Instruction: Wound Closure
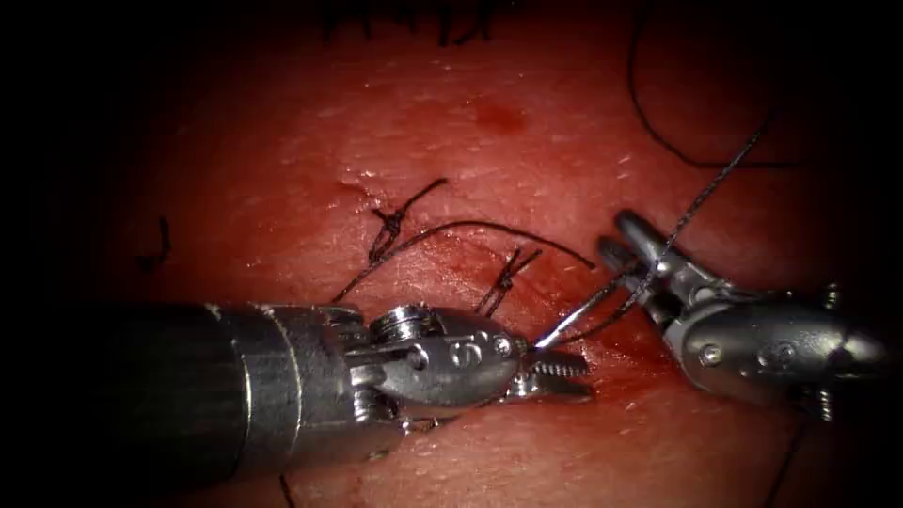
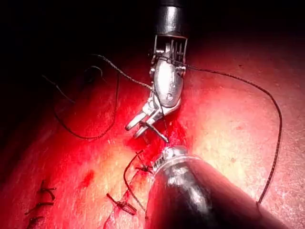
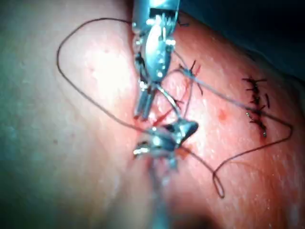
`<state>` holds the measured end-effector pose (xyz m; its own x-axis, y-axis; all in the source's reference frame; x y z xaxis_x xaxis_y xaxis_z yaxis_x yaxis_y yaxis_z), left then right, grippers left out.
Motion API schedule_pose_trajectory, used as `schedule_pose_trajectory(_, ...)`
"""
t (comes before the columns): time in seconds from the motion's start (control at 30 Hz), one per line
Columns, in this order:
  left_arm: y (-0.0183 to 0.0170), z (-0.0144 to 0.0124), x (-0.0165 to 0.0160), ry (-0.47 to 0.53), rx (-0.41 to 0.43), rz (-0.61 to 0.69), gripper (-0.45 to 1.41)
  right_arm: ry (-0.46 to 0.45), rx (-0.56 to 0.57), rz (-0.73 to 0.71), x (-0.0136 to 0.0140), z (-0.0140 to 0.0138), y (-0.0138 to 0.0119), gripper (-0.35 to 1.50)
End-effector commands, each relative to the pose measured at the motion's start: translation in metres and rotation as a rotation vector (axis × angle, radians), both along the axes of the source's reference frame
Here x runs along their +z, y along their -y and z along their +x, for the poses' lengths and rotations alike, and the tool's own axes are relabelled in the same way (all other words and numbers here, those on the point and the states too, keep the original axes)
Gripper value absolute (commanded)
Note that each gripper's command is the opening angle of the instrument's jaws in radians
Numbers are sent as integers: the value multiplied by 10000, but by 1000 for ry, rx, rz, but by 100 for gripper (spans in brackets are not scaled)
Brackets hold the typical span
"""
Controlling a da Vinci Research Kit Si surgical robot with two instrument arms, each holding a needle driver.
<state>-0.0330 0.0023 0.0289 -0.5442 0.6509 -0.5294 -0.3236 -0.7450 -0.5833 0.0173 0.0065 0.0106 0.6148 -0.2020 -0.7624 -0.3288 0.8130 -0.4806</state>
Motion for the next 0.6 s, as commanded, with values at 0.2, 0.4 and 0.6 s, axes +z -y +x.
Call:
schedule_pose_trajectory(0.2, 0, 0, 3, 6, 9, -4, -22, -70, -20, 70, 30, -1, 1, -35)
schedule_pose_trajectory(0.4, -2, 21, 5, 8, 34, 0, -25, -115, -23, 118, 40, -5, 12, -35)
schedule_pose_trajectory(0.6, -6, 30, 8, 13, 42, 1, -25, -106, -43, 134, 41, -4, 30, -35)
